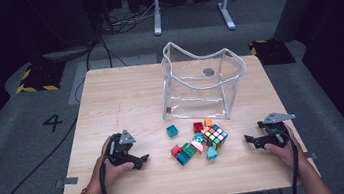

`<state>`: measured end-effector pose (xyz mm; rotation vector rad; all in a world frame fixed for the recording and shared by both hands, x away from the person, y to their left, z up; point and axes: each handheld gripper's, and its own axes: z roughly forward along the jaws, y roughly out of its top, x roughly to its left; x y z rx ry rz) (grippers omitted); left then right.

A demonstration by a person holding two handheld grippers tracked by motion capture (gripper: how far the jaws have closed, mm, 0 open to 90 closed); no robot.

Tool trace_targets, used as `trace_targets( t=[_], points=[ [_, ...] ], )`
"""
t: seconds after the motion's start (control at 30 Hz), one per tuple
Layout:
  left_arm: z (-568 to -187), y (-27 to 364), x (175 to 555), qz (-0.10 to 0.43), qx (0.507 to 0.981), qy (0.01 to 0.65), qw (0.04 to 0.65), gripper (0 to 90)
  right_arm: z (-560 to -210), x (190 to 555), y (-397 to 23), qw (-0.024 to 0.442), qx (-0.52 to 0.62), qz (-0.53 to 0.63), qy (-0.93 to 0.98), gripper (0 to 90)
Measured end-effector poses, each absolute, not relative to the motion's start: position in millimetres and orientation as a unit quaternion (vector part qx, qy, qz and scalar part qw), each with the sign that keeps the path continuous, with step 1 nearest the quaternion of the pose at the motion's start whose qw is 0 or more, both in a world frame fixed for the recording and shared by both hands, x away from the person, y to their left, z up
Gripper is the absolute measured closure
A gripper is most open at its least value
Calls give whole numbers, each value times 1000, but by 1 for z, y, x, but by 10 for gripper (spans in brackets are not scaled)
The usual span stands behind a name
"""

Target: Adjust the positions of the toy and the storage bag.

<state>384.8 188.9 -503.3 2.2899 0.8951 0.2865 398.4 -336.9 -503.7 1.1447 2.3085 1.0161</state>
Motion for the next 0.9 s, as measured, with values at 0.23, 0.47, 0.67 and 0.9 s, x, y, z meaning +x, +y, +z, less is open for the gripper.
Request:
trace_targets(
  t=[0.23,0.47,0.67,0.9],
  points=[
    [-503,189,385,110,874,343,327,0,-504,399,-337,185,405,360,820,143],
    [-504,188,387,106,873,343,331,0,-504,399,-337,186,406,359,820,137],
    [-503,187,388,113,875,337,328,4,-503,400,-337,183,404,360,821,140],
    [-498,182,400,123,878,322,331,200,-495,408,-339,189,421,358,812,298]
  ],
)
